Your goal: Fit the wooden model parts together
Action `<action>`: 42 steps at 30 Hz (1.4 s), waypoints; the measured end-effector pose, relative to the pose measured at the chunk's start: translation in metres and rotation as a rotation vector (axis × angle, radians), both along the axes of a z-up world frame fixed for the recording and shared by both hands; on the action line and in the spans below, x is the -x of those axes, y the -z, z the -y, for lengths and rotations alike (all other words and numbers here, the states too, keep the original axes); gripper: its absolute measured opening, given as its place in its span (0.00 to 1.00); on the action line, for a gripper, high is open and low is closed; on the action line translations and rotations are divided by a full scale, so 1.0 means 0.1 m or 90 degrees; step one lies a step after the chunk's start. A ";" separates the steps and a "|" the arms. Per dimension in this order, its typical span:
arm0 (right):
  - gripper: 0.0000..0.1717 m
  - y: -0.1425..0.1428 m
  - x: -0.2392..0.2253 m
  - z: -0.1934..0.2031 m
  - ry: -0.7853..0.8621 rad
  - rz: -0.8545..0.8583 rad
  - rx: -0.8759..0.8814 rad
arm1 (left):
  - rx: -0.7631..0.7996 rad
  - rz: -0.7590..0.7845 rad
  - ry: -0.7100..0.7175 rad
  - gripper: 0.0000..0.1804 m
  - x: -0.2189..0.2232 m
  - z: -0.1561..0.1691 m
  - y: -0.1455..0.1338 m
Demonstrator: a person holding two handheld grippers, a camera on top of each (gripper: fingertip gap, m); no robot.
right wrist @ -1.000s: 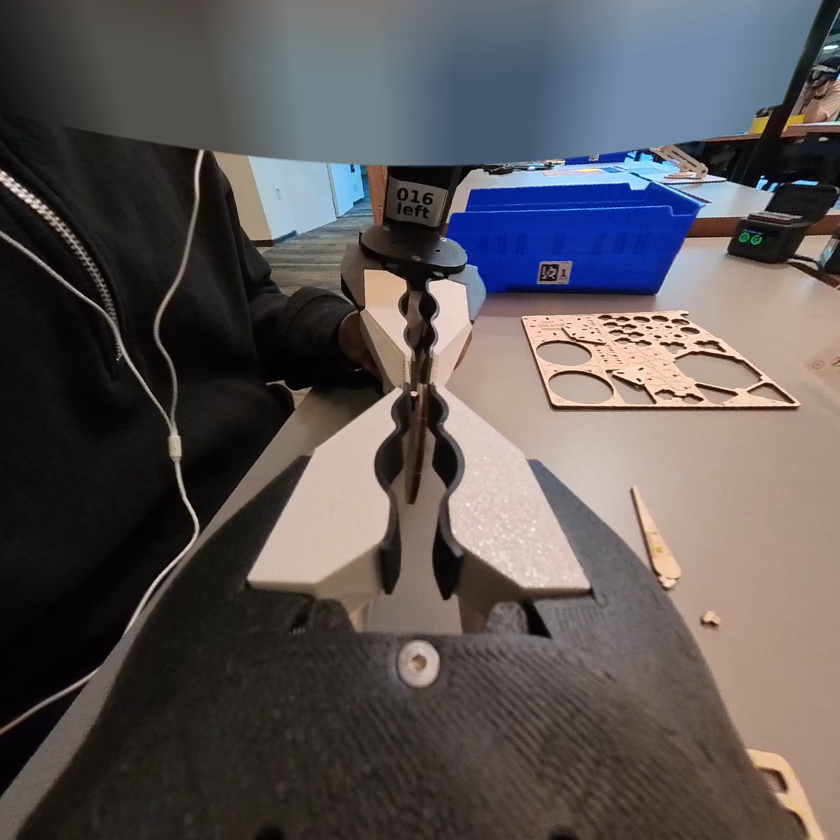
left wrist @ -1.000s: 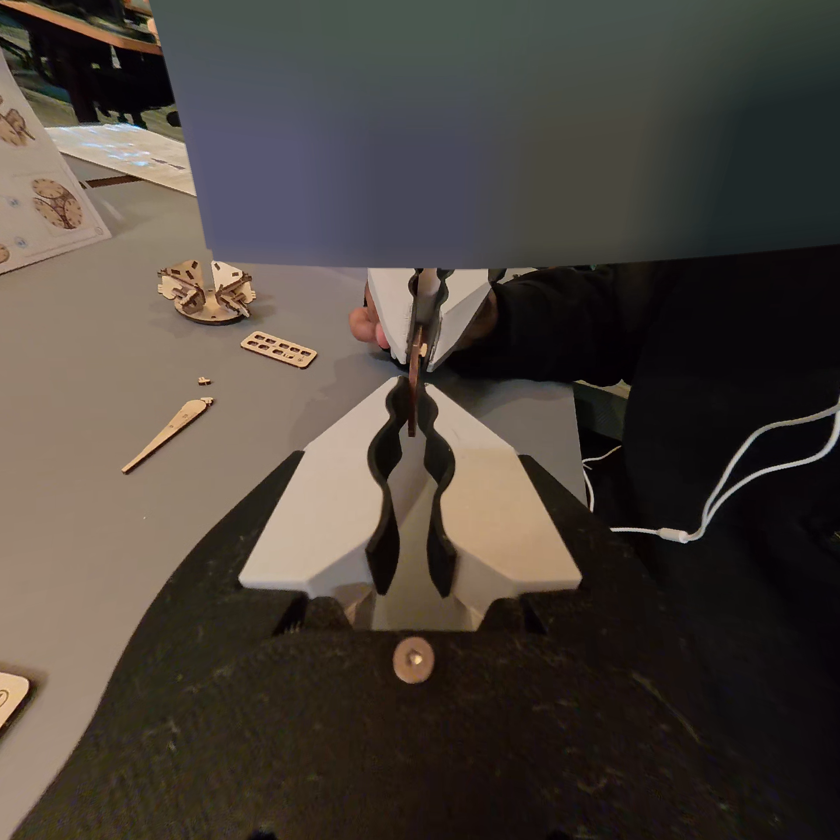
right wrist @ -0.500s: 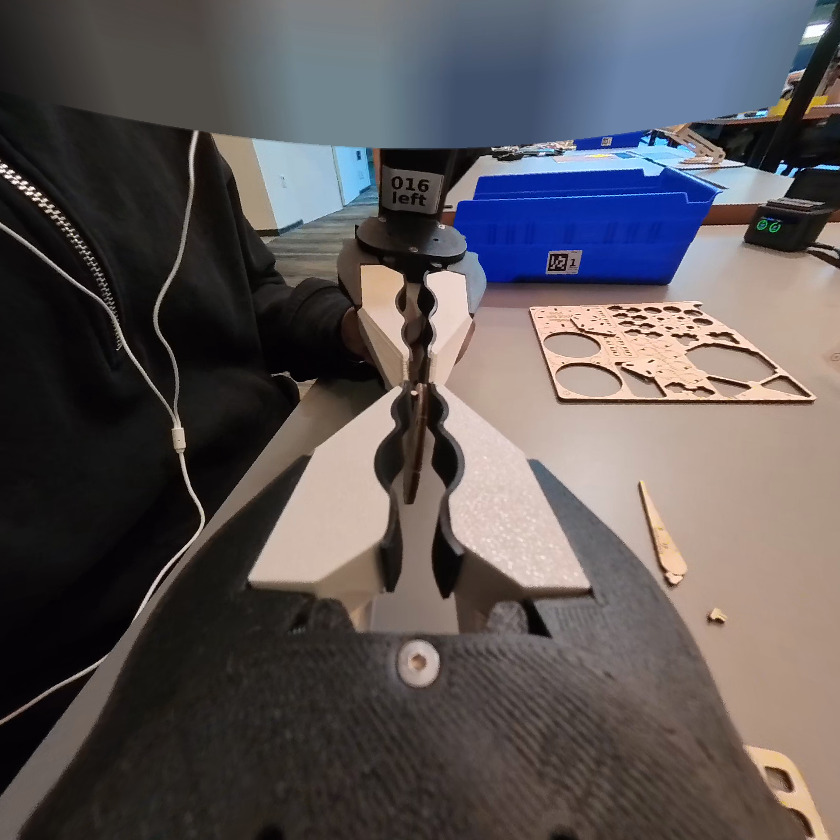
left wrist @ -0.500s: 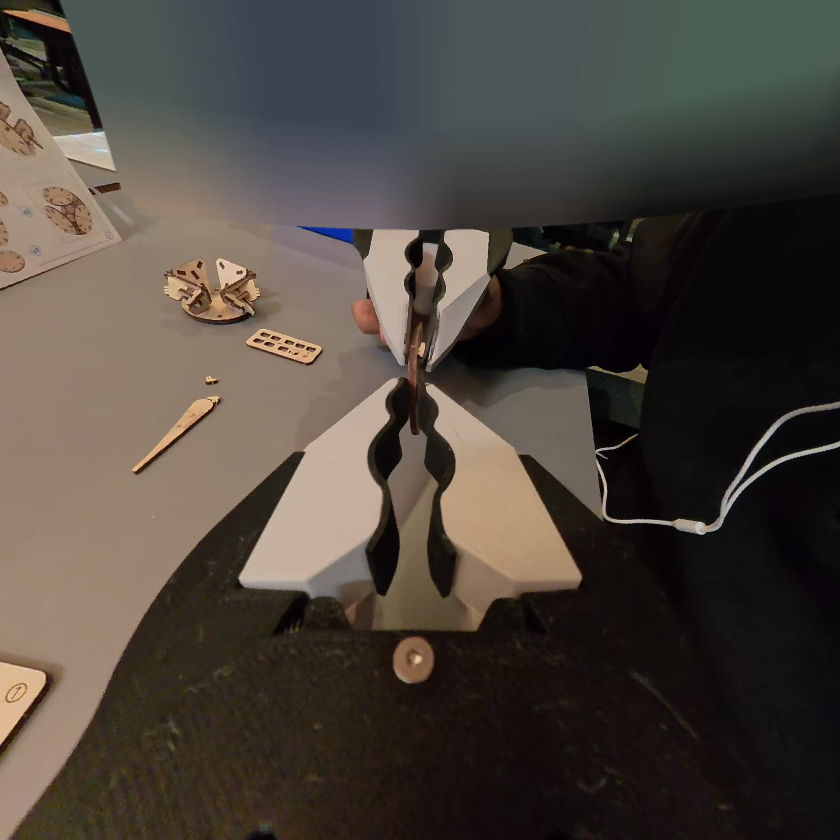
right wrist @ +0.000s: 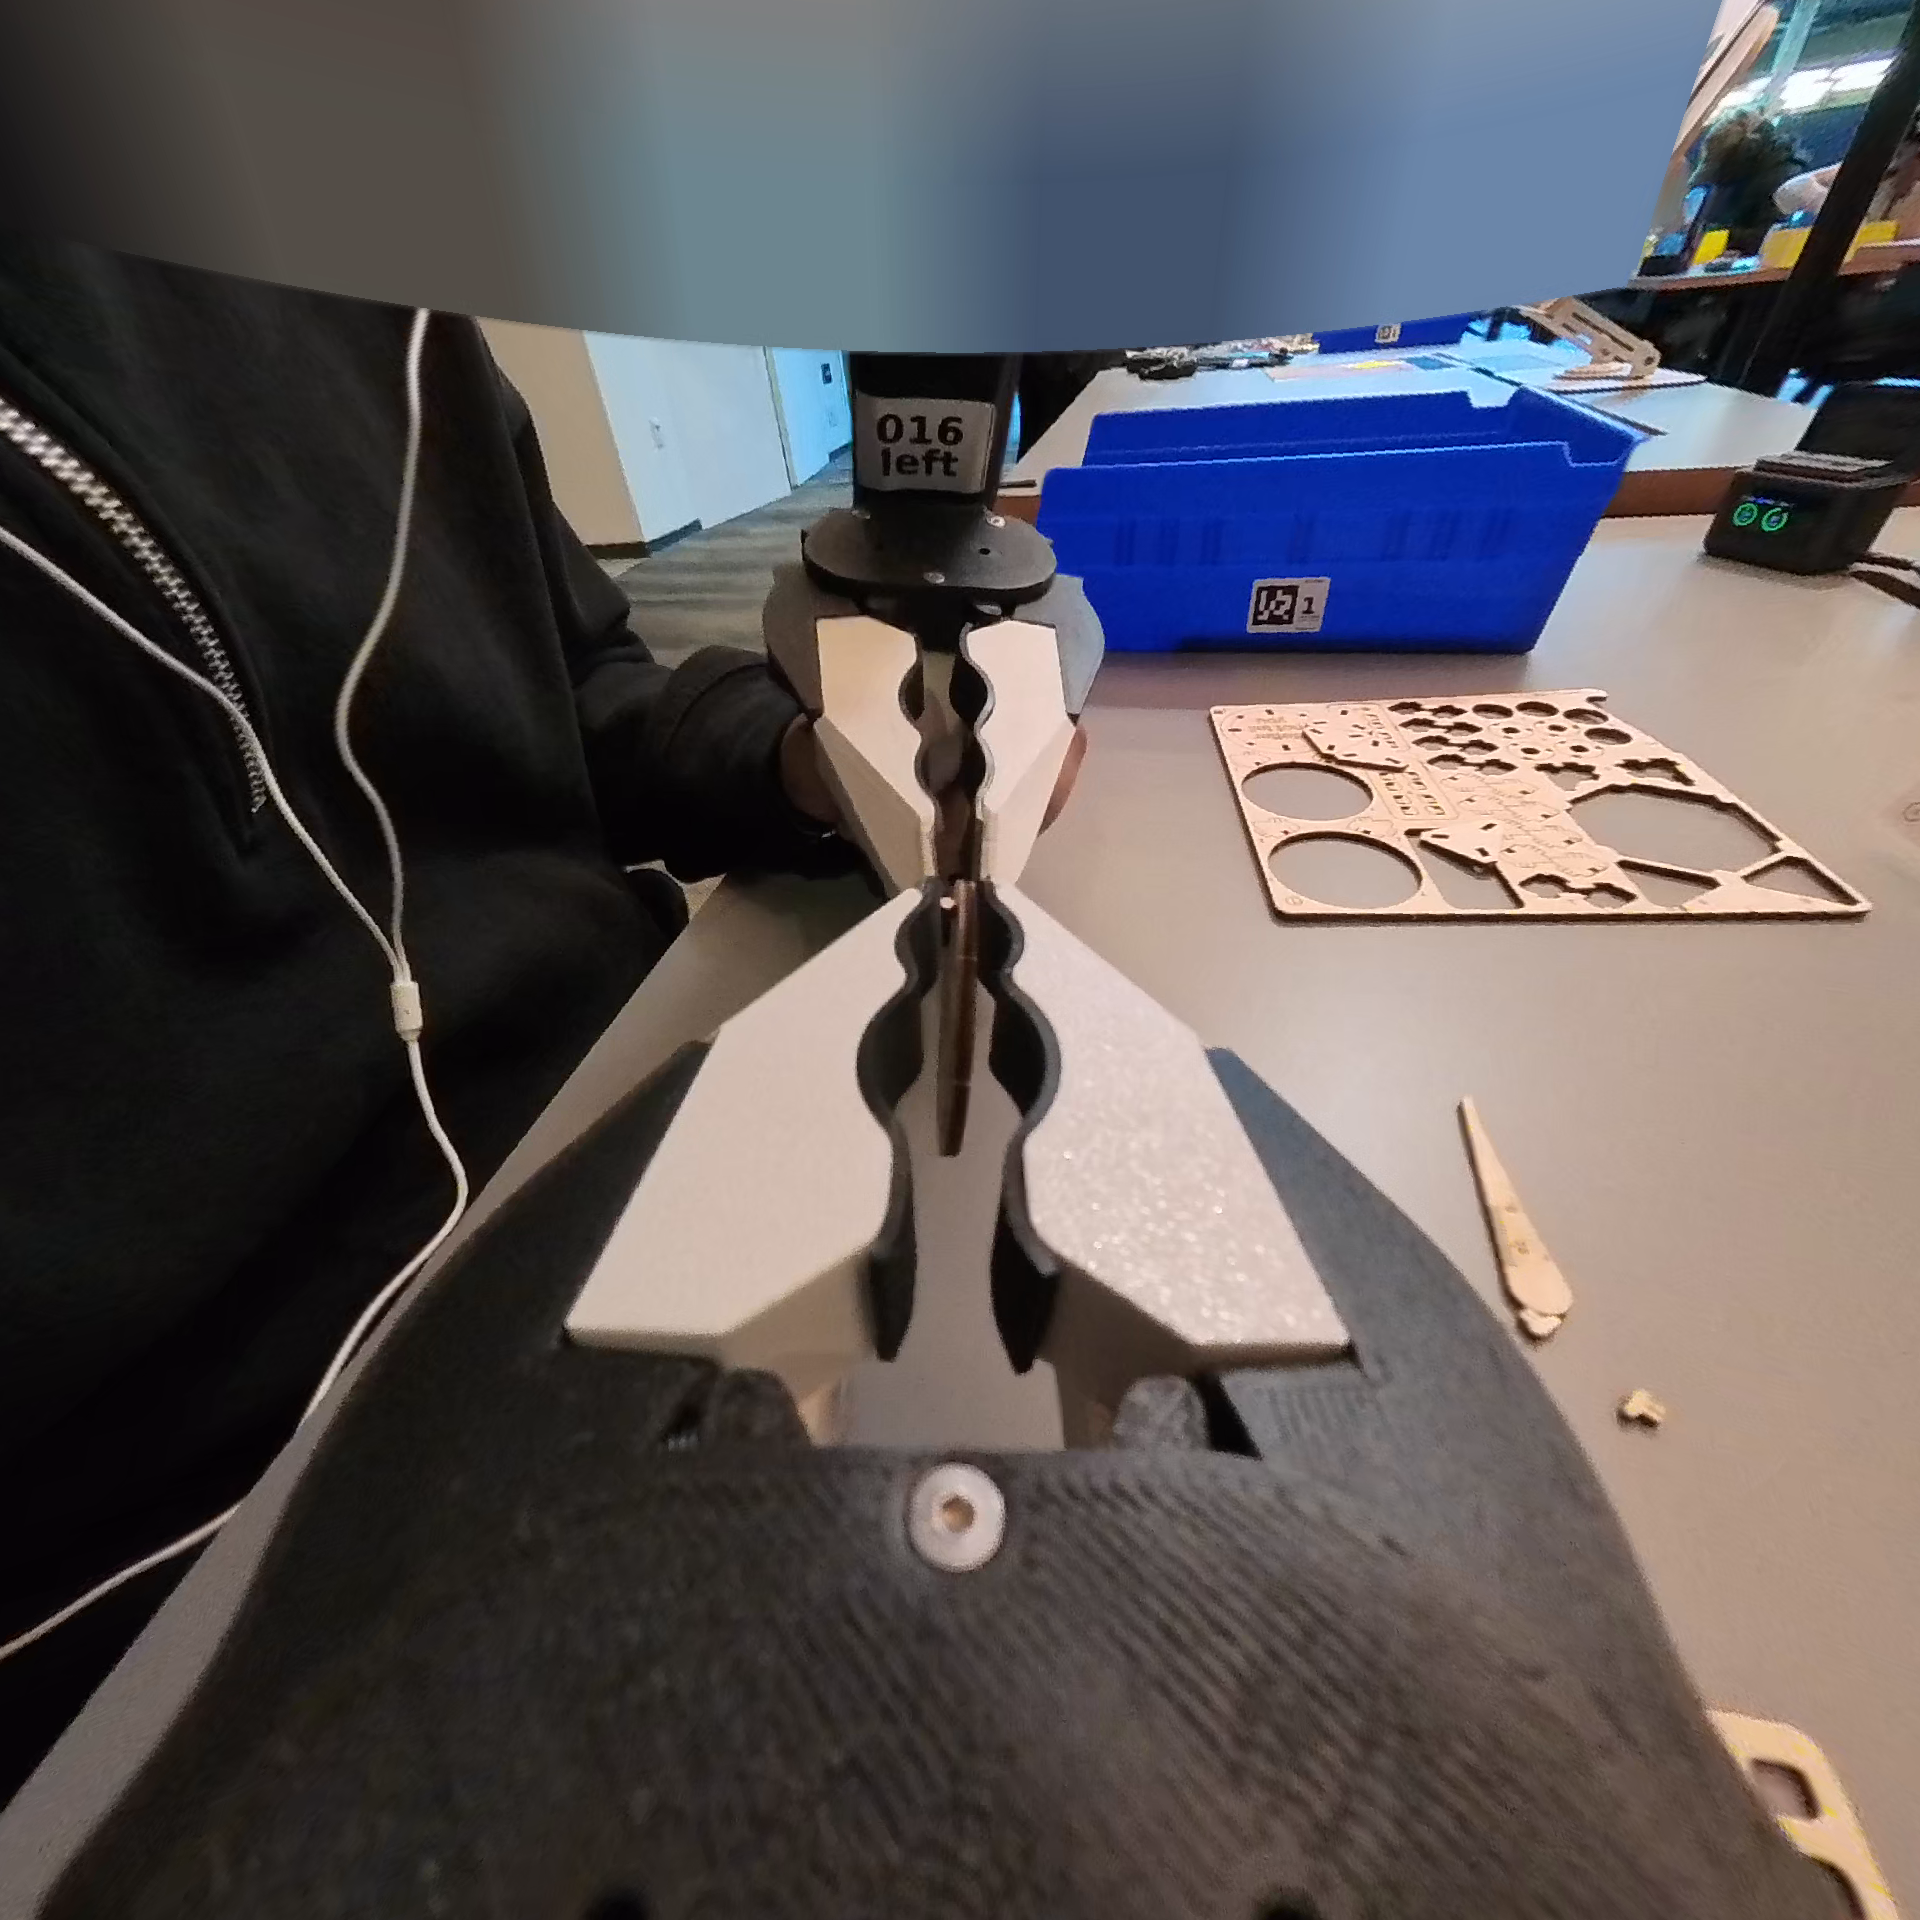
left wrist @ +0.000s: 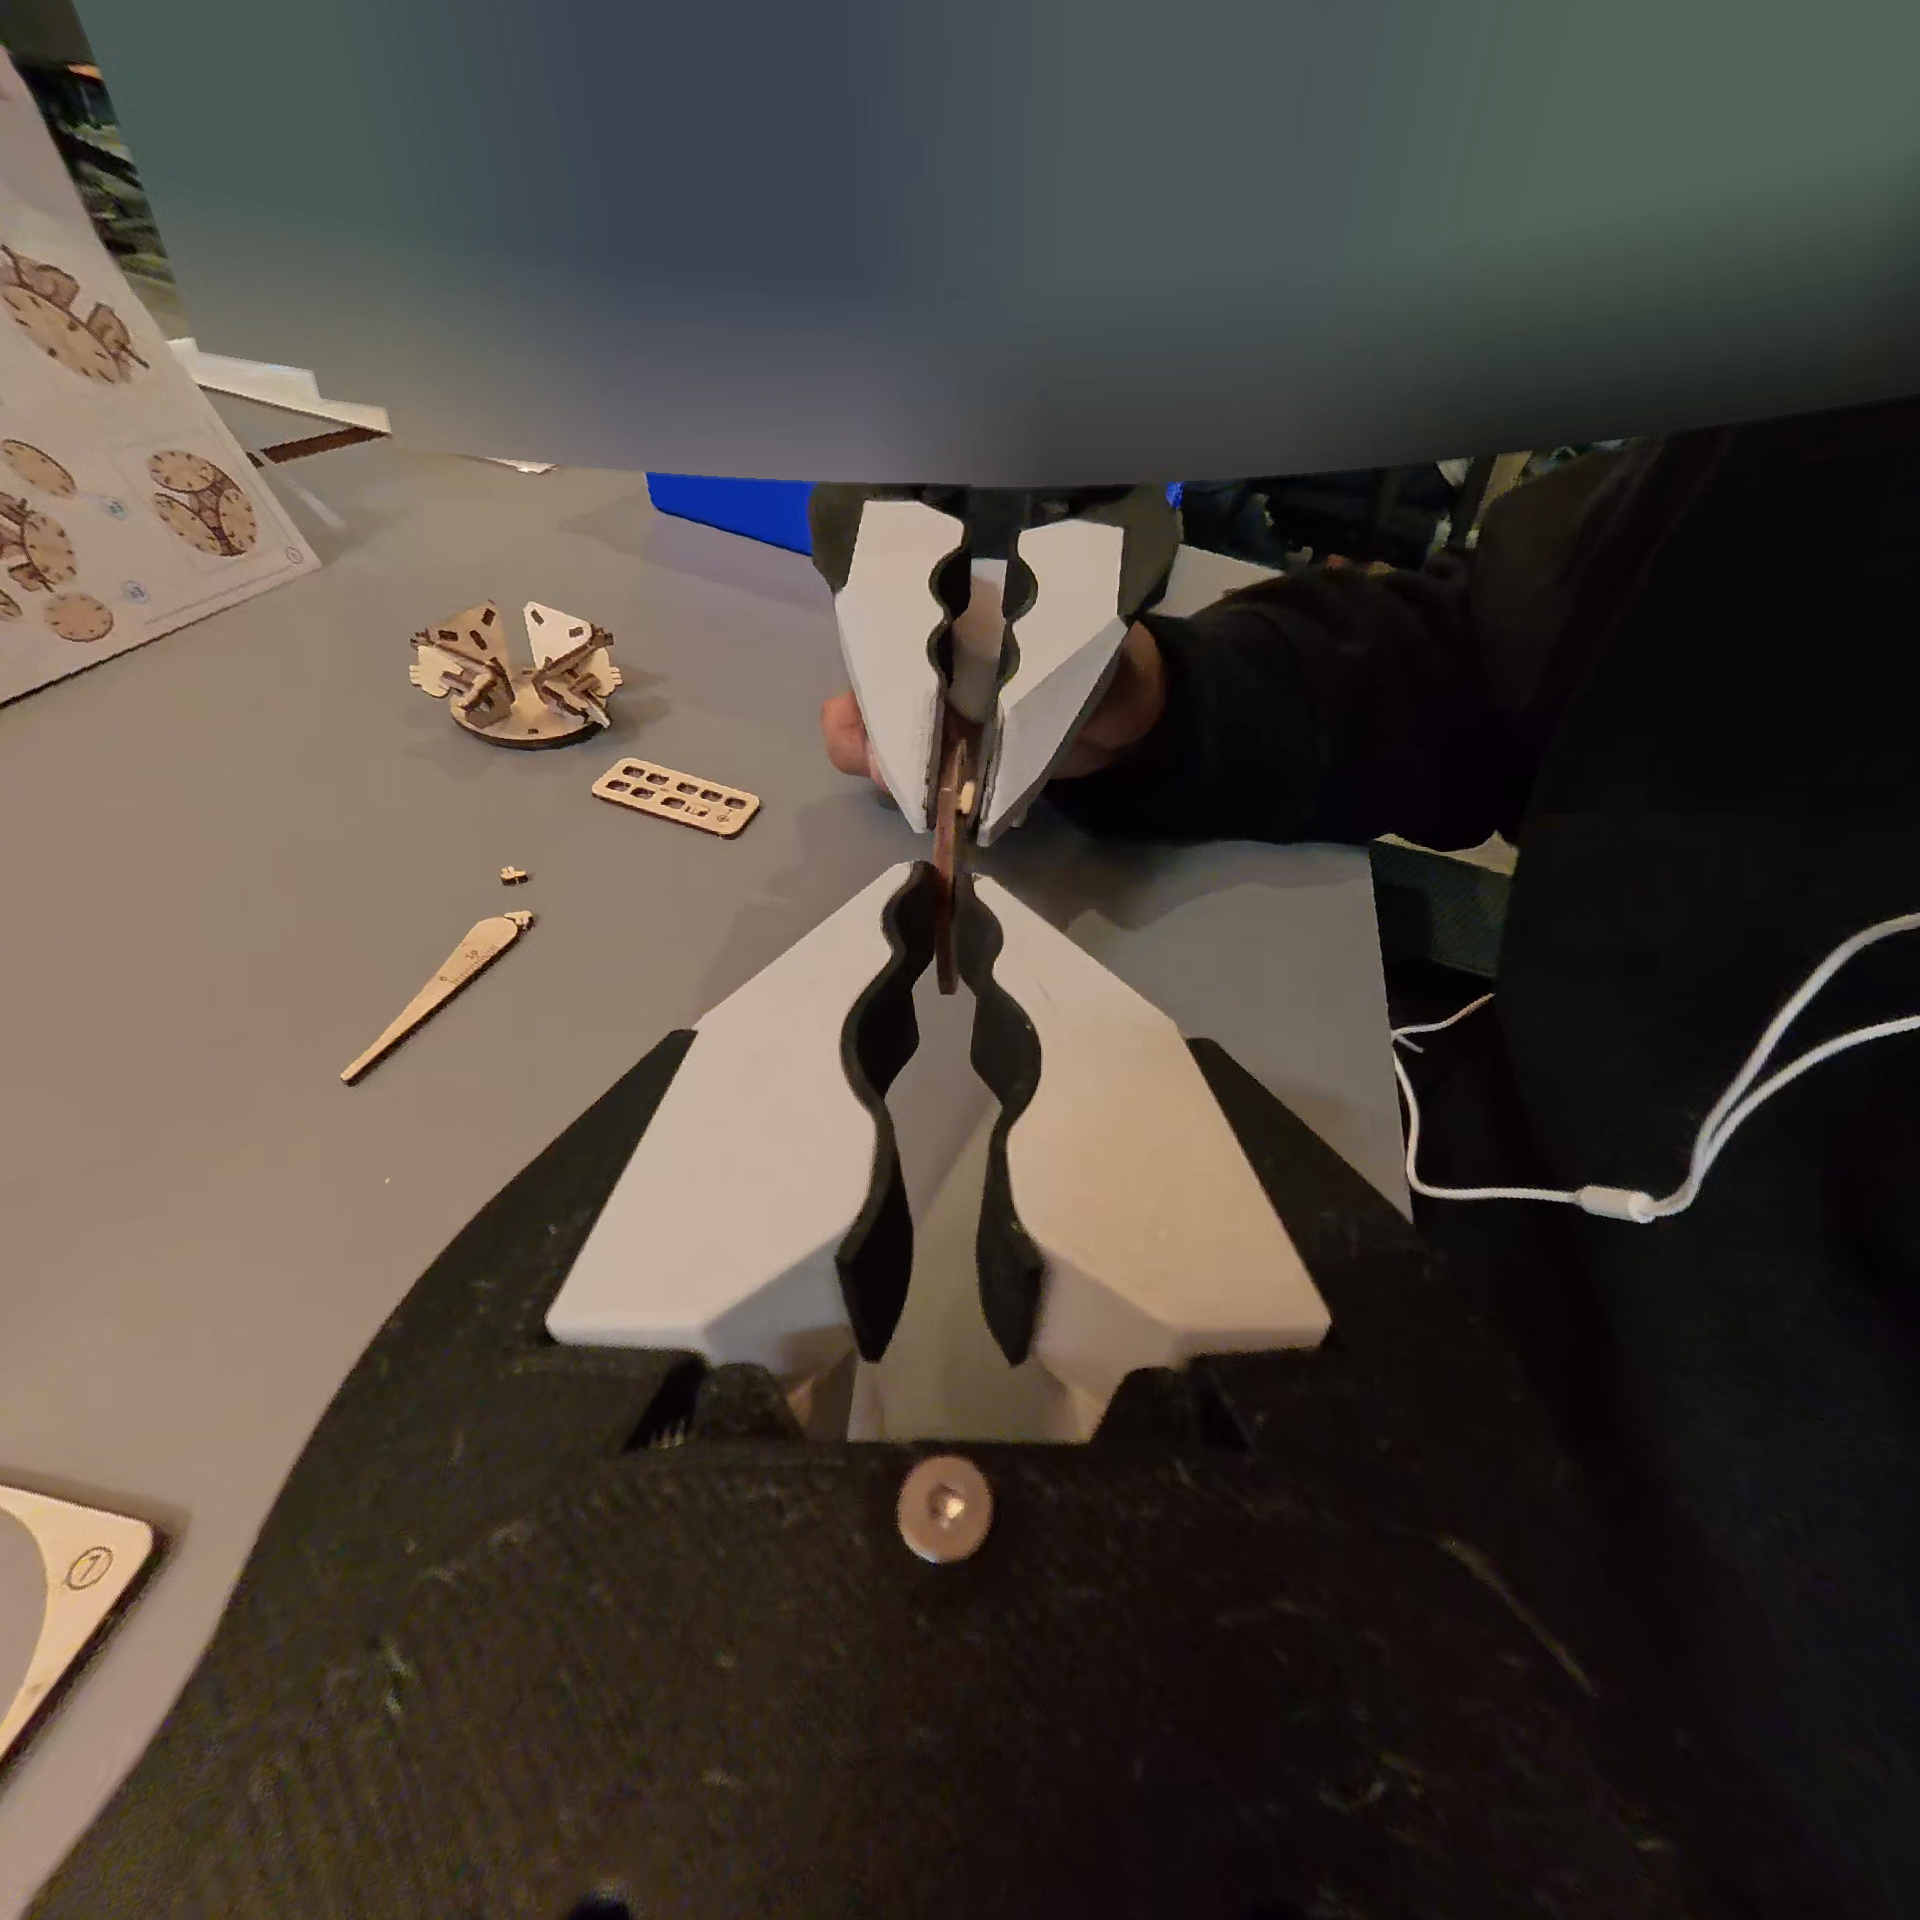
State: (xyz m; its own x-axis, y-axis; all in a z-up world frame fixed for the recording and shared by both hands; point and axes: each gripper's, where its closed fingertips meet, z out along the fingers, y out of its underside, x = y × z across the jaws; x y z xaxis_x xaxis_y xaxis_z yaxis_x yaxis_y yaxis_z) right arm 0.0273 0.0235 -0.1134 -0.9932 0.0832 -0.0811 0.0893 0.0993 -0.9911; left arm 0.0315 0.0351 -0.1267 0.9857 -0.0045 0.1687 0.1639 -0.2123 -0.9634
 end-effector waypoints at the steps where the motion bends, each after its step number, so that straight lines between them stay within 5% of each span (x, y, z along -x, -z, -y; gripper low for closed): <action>1: 0.02 -0.01 0.02 0.00 0.006 -0.003 0.003 | -0.007 0.009 -0.001 0.00 0.02 0.00 -0.02; 10: 0.21 -0.04 0.07 -0.04 0.022 0.016 0.020 | -0.009 0.030 -0.007 0.00 0.07 0.02 -0.02; 24: 0.03 -0.01 0.02 -0.03 0.009 -0.011 0.003 | -0.007 0.034 0.014 0.00 0.01 0.00 -0.01; 33: 0.03 -0.01 -0.01 -0.02 0.000 -0.027 0.001 | -0.011 0.022 0.021 0.00 -0.03 0.00 -0.02; 38: 0.07 -0.03 -0.02 -0.01 0.003 -0.048 0.005 | -0.035 -0.064 -0.005 0.00 -0.02 0.03 -0.11; 42: 0.12 -0.14 0.02 -0.09 0.018 -0.053 0.046 | -0.030 -0.230 -0.079 0.00 0.03 0.08 -0.18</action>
State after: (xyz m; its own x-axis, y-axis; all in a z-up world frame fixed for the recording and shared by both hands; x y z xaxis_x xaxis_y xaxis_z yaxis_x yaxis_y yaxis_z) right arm 0.0251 0.0320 -0.0993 -0.9941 0.1085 -0.0050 0.0078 0.0255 -0.9996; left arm 0.0284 0.0274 -0.1088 0.9751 0.1184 -0.1875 -0.1667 -0.1664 -0.9719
